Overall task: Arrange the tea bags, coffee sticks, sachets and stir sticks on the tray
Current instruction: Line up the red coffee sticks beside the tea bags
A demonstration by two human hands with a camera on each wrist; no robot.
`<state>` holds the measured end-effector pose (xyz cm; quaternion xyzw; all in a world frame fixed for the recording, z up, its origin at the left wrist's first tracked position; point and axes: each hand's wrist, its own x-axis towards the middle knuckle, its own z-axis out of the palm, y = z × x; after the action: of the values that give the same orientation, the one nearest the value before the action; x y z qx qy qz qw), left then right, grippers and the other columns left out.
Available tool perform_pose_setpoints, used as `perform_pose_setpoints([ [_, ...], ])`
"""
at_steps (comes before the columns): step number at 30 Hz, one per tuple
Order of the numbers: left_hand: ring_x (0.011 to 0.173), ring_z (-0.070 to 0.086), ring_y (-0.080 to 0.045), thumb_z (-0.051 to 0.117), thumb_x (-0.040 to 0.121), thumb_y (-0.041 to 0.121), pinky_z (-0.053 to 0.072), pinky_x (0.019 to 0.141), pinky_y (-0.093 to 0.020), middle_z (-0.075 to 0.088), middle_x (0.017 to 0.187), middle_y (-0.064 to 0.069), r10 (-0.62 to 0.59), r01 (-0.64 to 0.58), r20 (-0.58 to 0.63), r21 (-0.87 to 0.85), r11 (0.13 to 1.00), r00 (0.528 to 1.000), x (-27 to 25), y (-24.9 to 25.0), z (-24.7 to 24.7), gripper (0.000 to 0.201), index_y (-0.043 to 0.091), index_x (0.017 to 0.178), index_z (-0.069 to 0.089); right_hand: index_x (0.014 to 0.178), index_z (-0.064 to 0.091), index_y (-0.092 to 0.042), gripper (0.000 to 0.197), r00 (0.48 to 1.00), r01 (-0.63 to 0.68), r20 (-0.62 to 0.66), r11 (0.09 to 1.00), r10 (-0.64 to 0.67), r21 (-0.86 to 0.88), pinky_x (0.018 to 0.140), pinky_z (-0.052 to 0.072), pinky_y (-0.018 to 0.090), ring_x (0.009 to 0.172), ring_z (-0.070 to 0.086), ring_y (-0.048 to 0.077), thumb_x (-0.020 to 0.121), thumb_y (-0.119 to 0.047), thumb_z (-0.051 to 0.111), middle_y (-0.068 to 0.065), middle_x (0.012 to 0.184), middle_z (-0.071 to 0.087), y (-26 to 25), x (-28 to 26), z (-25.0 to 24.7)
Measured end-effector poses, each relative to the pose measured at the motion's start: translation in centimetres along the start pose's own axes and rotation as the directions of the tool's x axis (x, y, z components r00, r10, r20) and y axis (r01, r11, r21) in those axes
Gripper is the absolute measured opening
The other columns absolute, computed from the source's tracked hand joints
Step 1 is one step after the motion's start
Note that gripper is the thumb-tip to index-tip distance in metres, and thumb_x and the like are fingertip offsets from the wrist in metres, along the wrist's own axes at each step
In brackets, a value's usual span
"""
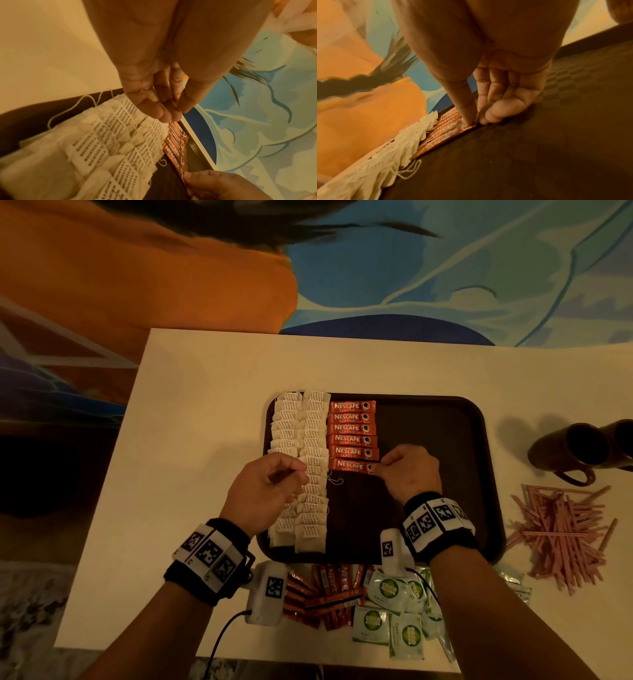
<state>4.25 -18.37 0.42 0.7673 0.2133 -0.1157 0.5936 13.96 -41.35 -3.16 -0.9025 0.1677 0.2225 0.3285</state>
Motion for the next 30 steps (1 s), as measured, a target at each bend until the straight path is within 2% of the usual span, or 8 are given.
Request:
perform_pose_setpoints([
  [6,0.079,0.073,-0.019,0.070,0.093,0.010,0.061,0.076,-0.035,0.077,0.089,-0.002,0.016,-0.016,0.000,0.000,1.000,1.000,-0.2,0.0,-0.3,0.009,0.016,0.098,0.073,0.094,0.068,-0.020,0.024,1.000,-0.001,0.002,0.999,0.001,-0.052,0.084,0.061,0.041,0.088,0.067,0.017,0.083,-0.035,0.084,0.000,0.095,0.069,-0.4,0.1,0.0],
  [14,0.080,0.073,-0.021,0.071,0.093,0.014,0.060,0.076,-0.033,0.077,0.088,-0.002,0.020,-0.020,0.008,0.006,1.000,1.000,-0.2,-0.2,-0.4,0.007,0.017,0.098,0.073,0.109,0.067,-0.017,0.035,1.000,-0.011,-0.010,0.999,0.011,-0.045,0.086,0.061,0.041,0.094,0.067,0.018,0.083,-0.035,0.084,0.004,0.107,0.069,-0.7,0.3,0.2],
  [17,0.080,0.073,-0.020,0.070,0.093,0.012,0.060,0.073,-0.031,0.077,0.088,-0.003,0.030,-0.030,0.009,0.008,1.000,1.000,-0.3,-0.2,-0.4,0.007,0.017,0.098,0.073,0.118,0.064,-0.015,0.052,1.000,0.000,-0.003,0.999,0.000,-0.042,0.084,0.060,0.039,0.096,0.066,0.019,0.078,-0.039,0.087,0.005,0.112,0.068,-0.7,0.1,0.3],
  [21,0.080,0.073,-0.023,0.070,0.094,0.013,0.061,0.075,-0.035,0.077,0.088,-0.002,0.033,-0.034,0.013,0.014,0.999,0.999,-0.2,-0.3,-0.4,0.007,0.017,0.099,0.073,0.132,0.053,-0.017,0.079,0.998,0.062,0.013,0.990,-0.061,-0.128,0.094,0.057,0.047,0.114,0.060,0.025,0.068,-0.041,0.094,0.006,0.126,0.058,-0.8,-0.5,0.8],
  [24,0.081,0.073,-0.026,0.070,0.094,0.014,0.061,0.077,-0.038,0.078,0.089,-0.001,0.031,-0.031,0.023,0.015,0.999,0.999,-0.3,-0.3,-0.3,0.007,0.018,0.099,0.073,0.131,0.054,-0.017,0.078,0.996,0.090,-0.001,0.981,-0.092,-0.173,0.096,0.056,0.049,0.118,0.058,0.027,0.068,-0.040,0.093,0.008,0.131,0.053,-1.0,-0.7,1.1],
  [30,0.081,0.072,-0.028,0.068,0.095,0.011,0.061,0.076,-0.039,0.077,0.088,-0.002,0.041,-0.042,0.023,0.015,0.999,0.999,-0.4,-0.3,-0.5,0.008,0.016,0.099,0.072,0.128,0.057,-0.015,0.069,0.992,0.124,-0.008,0.979,-0.127,-0.163,0.094,0.056,0.045,0.113,0.058,0.026,0.073,-0.038,0.091,0.008,0.127,0.055,-1.2,-0.7,1.0],
])
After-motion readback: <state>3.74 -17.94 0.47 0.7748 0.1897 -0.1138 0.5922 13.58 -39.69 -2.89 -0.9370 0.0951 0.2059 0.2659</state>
